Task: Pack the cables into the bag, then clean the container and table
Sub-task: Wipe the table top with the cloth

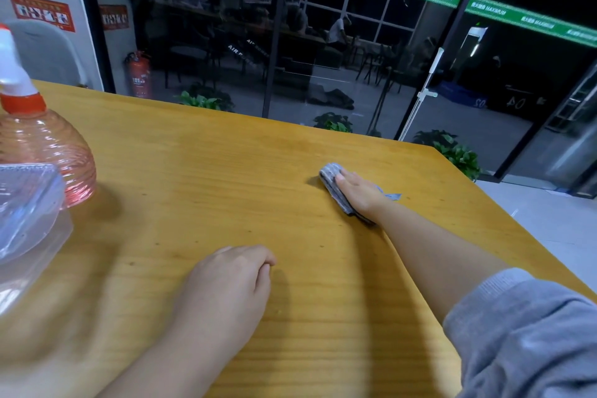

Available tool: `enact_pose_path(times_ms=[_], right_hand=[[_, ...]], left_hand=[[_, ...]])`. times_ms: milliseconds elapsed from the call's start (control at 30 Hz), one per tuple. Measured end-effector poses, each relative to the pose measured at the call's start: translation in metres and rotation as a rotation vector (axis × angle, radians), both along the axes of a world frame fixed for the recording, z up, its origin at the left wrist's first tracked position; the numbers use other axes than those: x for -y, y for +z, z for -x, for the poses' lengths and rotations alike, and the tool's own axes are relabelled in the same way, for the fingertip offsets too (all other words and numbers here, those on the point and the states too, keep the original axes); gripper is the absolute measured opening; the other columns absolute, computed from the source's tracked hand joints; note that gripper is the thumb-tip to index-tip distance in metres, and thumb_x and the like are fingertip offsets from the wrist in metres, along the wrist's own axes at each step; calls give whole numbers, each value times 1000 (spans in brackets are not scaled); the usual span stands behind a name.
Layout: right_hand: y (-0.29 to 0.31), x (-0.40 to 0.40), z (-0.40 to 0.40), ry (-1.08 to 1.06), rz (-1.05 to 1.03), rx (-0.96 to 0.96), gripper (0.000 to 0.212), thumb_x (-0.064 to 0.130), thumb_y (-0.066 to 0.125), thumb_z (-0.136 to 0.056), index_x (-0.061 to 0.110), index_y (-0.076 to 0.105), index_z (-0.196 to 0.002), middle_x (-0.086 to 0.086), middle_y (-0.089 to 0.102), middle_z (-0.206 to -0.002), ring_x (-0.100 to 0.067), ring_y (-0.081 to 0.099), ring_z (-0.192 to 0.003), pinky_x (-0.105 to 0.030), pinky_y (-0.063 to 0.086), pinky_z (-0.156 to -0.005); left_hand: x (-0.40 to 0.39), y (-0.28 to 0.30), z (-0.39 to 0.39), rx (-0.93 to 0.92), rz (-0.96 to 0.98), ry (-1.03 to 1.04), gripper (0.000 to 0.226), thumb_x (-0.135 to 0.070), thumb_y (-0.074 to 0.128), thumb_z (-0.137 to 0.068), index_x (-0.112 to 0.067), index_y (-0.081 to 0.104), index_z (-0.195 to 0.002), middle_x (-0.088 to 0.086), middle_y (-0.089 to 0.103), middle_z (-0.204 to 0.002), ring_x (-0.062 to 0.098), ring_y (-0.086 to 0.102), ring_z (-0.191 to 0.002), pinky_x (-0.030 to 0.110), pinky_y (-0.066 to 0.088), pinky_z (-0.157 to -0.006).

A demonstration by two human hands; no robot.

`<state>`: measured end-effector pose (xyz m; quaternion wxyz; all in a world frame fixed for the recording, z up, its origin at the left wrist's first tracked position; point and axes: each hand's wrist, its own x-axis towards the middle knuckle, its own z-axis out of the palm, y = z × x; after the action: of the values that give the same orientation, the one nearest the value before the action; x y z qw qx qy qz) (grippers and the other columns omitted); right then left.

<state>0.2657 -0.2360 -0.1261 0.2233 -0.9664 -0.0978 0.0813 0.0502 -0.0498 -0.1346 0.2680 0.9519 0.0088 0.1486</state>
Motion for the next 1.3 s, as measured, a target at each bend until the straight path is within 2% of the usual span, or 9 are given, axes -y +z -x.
enact_pose_path(times_ms=[233, 533, 700, 800, 967, 1033, 1133, 1200, 1300], right_hand=[[-4, -7, 18, 170, 97, 30, 50, 38, 13, -104, 21, 19, -151, 8, 12, -159, -10, 4, -147, -33, 0, -119], [-9, -27, 56, 337, 198, 71, 51, 44, 15, -103, 27, 16, -151, 14, 6, -159, -5, -2, -146, -37, -5, -118], [-10, -37, 75, 390, 190, 86, 47, 44, 18, -102, 38, 18, -149, 14, 7, -159, -6, -2, -146, -42, -4, -118], [-11, -44, 91, 417, 192, 95, 47, 46, 21, -101, 42, 18, -148, 14, 5, -159, -7, -3, -146, -43, -4, -118], [-13, -45, 117, 455, 220, 127, 49, 49, 24, -100, 41, 16, -149, 14, 2, -159, -7, -6, -146, -40, -5, -118], [-13, -38, 120, 452, 199, 127, 49, 48, 24, -100, 42, 18, -148, 16, 3, -159, -5, -6, -145, -38, -5, -118], [-12, -21, 108, 390, 183, 123, 47, 46, 25, -101, 43, 21, -147, 18, 6, -158, -4, -2, -145, -36, -2, -117], [-11, -5, 91, 292, 194, 110, 47, 47, 23, -101, 42, 20, -148, 17, 7, -158, -5, 0, -146, -38, -1, -117], [-12, 26, 65, 99, 232, 91, 48, 47, 20, -101, 39, 19, -149, 15, 7, -159, -8, 0, -146, -41, 0, -117]], left_hand=[[1, 1, 0, 5, -10, -9, 27, -29, 36, -96, -35, 57, -113, -21, 60, -111, 2, 50, -108, 19, 40, -87], [1, -3, 2, 49, -11, -13, 23, -30, 40, -95, -33, 58, -108, -17, 63, -104, 6, 55, -102, 21, 40, -81], [2, -2, 7, 49, -48, -65, 26, -31, 38, -96, -33, 52, -117, -18, 58, -114, 5, 50, -109, 19, 36, -87], [3, -4, 7, 41, -54, -93, 27, -31, 42, -95, -31, 51, -120, -16, 52, -118, 9, 49, -112, 24, 39, -93], [5, -3, 7, 131, -34, -88, 18, -23, 50, -86, -23, 60, -100, -6, 53, -97, 18, 56, -91, 38, 51, -73], [3, -2, 8, 126, -47, -68, 18, -23, 51, -84, -23, 61, -99, -6, 54, -96, 19, 57, -91, 39, 52, -72], [1, -3, 7, 71, -69, -50, 22, -22, 56, -86, -24, 59, -109, -7, 55, -106, 19, 55, -104, 36, 48, -85], [0, -4, 7, 40, -92, -56, 28, -28, 47, -92, -28, 51, -119, -12, 50, -117, 13, 46, -116, 30, 41, -94], [-1, -5, 6, 30, -90, -56, 32, -33, 36, -97, -32, 40, -128, -18, 41, -126, 6, 37, -123, 23, 34, -100]])
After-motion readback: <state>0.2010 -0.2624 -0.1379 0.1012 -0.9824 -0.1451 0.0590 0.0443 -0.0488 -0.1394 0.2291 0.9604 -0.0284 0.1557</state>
